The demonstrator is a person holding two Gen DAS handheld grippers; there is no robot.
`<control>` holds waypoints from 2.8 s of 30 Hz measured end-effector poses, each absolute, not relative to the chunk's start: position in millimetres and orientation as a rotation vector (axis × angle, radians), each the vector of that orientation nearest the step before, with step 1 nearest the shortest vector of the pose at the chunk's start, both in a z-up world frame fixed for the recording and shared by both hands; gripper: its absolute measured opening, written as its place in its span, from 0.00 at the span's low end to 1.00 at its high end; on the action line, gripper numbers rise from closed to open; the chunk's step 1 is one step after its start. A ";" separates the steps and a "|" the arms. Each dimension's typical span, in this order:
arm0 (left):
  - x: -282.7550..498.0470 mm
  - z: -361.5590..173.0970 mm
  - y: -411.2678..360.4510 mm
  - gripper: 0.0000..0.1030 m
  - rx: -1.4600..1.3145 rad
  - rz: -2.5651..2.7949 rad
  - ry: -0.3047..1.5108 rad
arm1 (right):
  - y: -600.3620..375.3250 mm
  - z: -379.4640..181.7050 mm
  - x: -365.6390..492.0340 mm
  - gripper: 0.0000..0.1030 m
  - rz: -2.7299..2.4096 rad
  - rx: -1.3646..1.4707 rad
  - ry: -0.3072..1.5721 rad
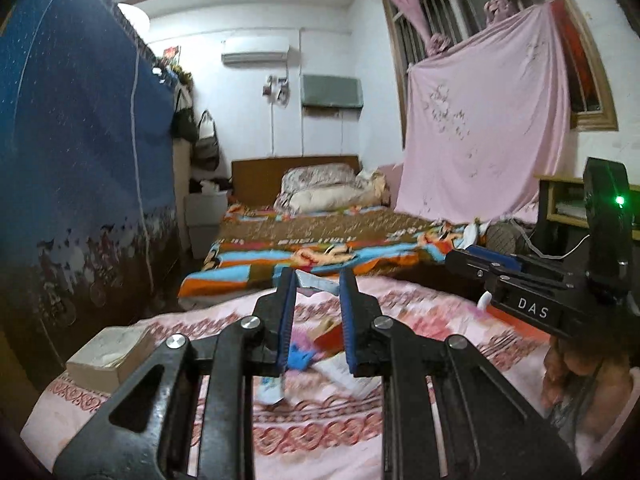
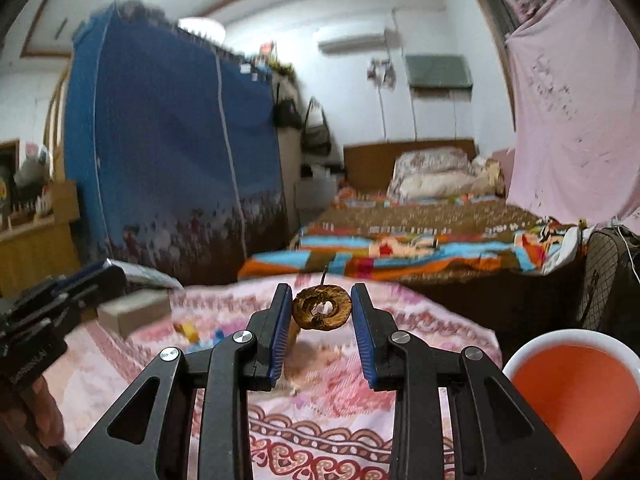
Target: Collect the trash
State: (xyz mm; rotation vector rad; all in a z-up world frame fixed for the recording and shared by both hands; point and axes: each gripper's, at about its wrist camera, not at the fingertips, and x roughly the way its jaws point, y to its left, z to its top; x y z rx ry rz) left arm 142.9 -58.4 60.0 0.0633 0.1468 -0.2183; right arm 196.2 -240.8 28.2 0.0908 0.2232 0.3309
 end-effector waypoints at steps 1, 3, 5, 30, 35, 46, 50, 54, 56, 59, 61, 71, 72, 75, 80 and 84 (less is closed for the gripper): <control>141.2 63.7 -63.6 0.06 0.068 -0.232 0.128 | -246.9 30.8 191.7 0.27 0.329 0.112 0.191; 139.5 68.6 -70.9 0.06 0.078 -0.253 0.104 | -257.0 35.8 185.2 0.27 0.315 0.133 0.144; 136.8 74.7 -81.4 0.06 0.092 -0.284 0.074 | -266.6 40.9 178.7 0.27 0.289 0.135 0.099; 145.9 87.8 -214.0 0.06 0.061 -0.673 0.123 | -404.9 46.1 141.4 0.28 -0.130 0.314 0.030; 160.2 81.6 -233.1 0.06 0.023 -0.725 0.211 | -418.2 39.2 144.3 0.28 -0.160 0.365 0.081; 184.1 61.6 -260.5 0.06 -0.033 -0.801 0.396 | -431.3 30.6 148.8 0.28 -0.204 0.407 0.151; 190.9 55.8 -264.6 0.06 -0.057 -0.806 0.449 | -435.8 27.5 149.7 0.28 -0.213 0.422 0.174; 195.8 54.8 -268.0 0.06 -0.069 -0.805 0.484 | -438.6 25.8 150.8 0.28 -0.217 0.438 0.192; 197.8 53.9 -269.0 0.06 -0.074 -0.804 0.500 | -440.0 25.6 152.8 0.28 -0.217 0.444 0.199; 200.4 51.2 -270.2 0.06 -0.077 -0.809 0.529 | -440.7 24.4 153.3 0.28 -0.219 0.450 0.211; 201.1 49.2 -271.2 0.07 -0.071 -0.802 0.538 | -441.1 24.1 154.2 0.30 -0.217 0.457 0.221; 202.6 47.3 -265.1 0.24 -0.072 -0.770 0.547 | -441.2 20.5 158.0 0.45 -0.220 0.474 0.253; 202.5 47.8 -262.7 0.25 -0.074 -0.761 0.544 | -440.8 20.5 158.0 0.46 -0.220 0.474 0.254; 202.3 49.6 -256.0 0.31 -0.069 -0.730 0.529 | -438.9 20.6 157.7 0.47 -0.219 0.470 0.255; 200.4 54.7 -238.4 0.48 -0.083 -0.659 0.489 | -433.6 22.8 158.8 0.54 -0.209 0.455 0.244; 197.1 59.0 -218.2 0.59 -0.100 -0.571 0.435 | -424.7 27.3 157.5 0.72 -0.202 0.430 0.213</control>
